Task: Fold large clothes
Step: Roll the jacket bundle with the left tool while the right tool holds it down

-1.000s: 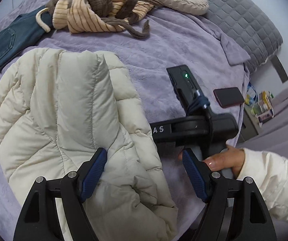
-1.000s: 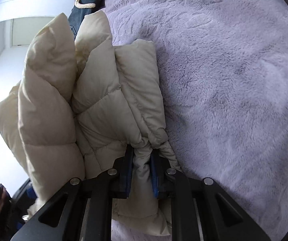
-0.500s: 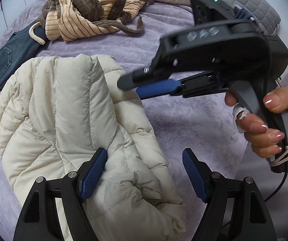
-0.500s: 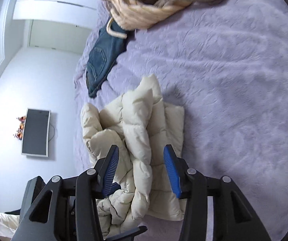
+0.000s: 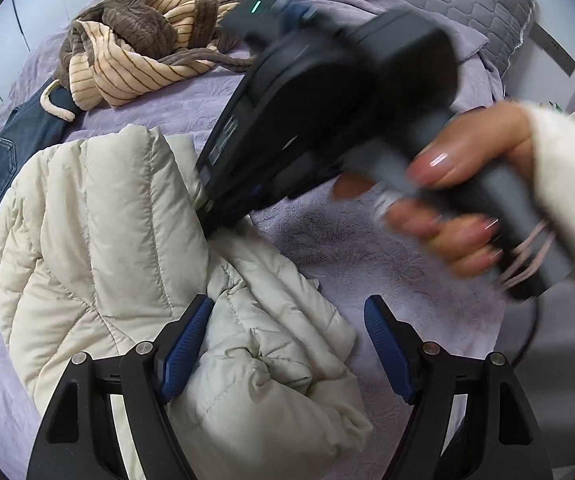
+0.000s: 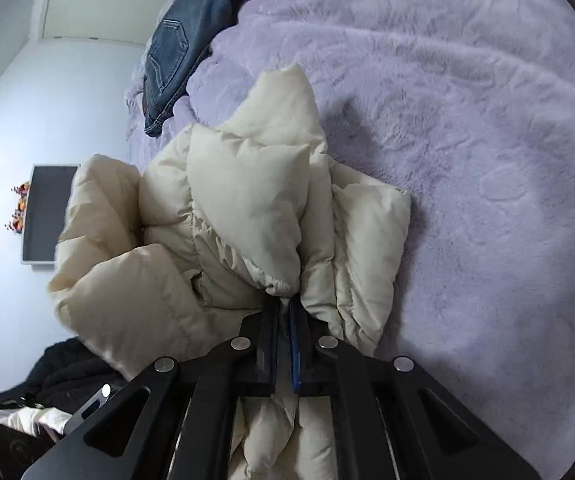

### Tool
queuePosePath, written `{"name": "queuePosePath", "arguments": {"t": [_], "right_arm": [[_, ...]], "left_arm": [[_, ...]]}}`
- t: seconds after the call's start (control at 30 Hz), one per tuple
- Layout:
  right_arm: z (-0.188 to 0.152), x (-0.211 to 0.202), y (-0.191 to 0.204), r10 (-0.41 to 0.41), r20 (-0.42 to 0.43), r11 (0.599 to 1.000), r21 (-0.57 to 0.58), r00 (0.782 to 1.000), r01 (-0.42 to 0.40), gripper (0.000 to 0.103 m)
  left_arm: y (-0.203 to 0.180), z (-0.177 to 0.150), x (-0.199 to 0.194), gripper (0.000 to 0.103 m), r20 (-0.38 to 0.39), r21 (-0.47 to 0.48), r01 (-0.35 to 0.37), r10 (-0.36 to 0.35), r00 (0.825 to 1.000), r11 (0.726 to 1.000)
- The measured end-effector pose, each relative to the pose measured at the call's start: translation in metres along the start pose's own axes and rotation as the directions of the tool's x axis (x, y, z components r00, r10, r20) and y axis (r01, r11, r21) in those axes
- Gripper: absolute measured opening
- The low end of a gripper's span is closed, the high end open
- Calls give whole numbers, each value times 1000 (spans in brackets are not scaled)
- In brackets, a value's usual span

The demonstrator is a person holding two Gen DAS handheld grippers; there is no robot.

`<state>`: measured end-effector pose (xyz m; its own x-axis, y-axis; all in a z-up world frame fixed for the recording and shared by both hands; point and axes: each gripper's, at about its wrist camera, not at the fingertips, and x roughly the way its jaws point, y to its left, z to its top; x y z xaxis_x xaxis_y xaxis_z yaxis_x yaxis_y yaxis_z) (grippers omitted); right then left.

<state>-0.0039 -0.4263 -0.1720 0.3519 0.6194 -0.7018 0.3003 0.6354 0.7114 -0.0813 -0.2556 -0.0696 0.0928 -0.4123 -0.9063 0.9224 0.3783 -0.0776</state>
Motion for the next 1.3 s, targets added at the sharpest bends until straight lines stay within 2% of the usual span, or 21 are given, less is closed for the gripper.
{"name": "queuePosePath", "arguments": {"t": [0.1,0.13,0.17,0.2,0.23,0.33,0.4,0.43,0.47,0.53,0.6,0.77,0.83,0.87,1.0,1.07,1.1,1.13,1.2,1.23,1.3], "right_arm": [[-8,-36,8,2,34,999,-44,999,-1,11],[-11,-47,9,15,48,999,-50,999,-13,20],[-13,-57,11,35,59,998,-55,998,-32,30],[-14,-66,15,51,68,997,-65,996,-47,56],[-14,-70,20,64,78,995,-81,995,-58,71],[-9,-71,37,119,60,986,-123,991,-111,71],[-3,-59,45,128,30,984,-129,991,-123,65],[-1,-51,48,116,6,985,-130,993,-115,43],[0,-42,50,91,-19,986,-137,996,-93,13],[-1,-31,52,-16,-19,987,-158,1000,13,10],[-2,-28,41,-74,-6,987,-147,997,72,10],[-1,-25,7,-100,-8,990,-97,995,99,10],[-1,-22,-3,-103,-5,991,-85,995,102,10],[-3,-24,-9,-97,-3,993,-69,995,96,10],[-7,-24,-22,-70,3,997,-38,998,70,10],[-9,-25,-24,-65,5,997,-33,998,65,9],[-10,-24,-25,-64,5,998,-30,998,64,9],[-10,-23,-25,-63,6,998,-28,998,63,9],[-13,-25,-27,-62,7,998,-22,998,62,9],[-13,-25,-28,-62,7,998,-19,998,62,9],[-13,-24,-29,-63,7,998,-16,998,63,9]], "left_arm": [[-3,1,1,77,2,6,0,0,1000,1000],[-3,1,1,77,1,5,2,-2,1000,1000],[-4,1,1,77,1,6,2,-2,1000,1000],[-4,1,1,77,2,7,2,-2,1000,1000],[-5,1,1,77,1,12,-1,1,1000,1000],[-9,1,1,77,-1,29,-13,13,1000,999],[-12,1,1,77,-1,38,-22,22,1000,999],[-14,1,0,77,-1,41,-31,31,1000,999],[-14,0,-1,77,-5,41,-29,30,1000,999],[-13,1,-7,77,-6,27,-1,1,1000,1000],[-6,0,-19,77,6,3,26,-26,1000,1000],[42,-7,-60,77,75,-165,132,-121,990,978],[79,-14,-71,77,100,-305,181,-157,982,935],[101,-21,-73,77,113,-386,210,-180,977,898],[178,-61,-58,77,173,-664,304,-255,951,683],[205,-77,-35,77,216,-736,380,-338,916,560],[215,-84,-24,77,243,-756,421,-383,891,501],[222,-88,-11,77,263,-770,448,-413,872,455],[227,-90,7,77,290,-771,489,-459,840,409],[226,-90,14,77,292,-768,497,-470,833,404],[224,-84,26,78,277,-764,492,-477,834,417]]}}
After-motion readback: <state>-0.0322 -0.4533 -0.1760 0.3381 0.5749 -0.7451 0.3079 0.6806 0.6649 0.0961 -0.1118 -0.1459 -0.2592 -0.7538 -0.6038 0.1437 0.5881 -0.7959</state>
